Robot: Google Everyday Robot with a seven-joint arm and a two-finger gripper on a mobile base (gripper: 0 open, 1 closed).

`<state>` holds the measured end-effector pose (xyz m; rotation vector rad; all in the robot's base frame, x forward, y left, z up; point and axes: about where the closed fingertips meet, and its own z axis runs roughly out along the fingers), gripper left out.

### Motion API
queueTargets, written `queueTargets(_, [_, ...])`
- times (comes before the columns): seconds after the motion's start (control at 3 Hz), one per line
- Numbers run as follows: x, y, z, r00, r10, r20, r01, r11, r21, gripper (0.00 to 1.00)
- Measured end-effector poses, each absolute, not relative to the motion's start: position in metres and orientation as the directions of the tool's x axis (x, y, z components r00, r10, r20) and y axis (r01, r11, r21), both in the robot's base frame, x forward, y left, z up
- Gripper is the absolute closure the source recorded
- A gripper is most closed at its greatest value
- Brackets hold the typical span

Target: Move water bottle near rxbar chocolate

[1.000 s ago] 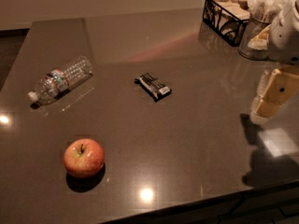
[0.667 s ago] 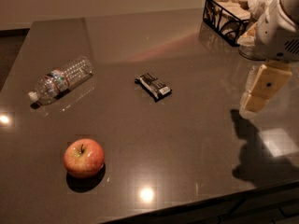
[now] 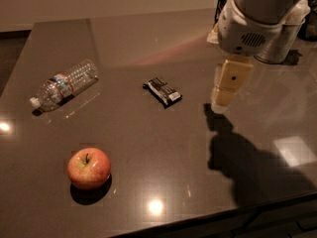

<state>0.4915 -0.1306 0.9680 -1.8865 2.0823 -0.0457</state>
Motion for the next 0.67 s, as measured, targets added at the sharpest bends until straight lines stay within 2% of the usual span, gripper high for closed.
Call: queueTargets(0.67, [0.525, -0.041, 0.951, 0.131, -0.968, -0.214, -0.972, -0.083, -0.219, 0.00])
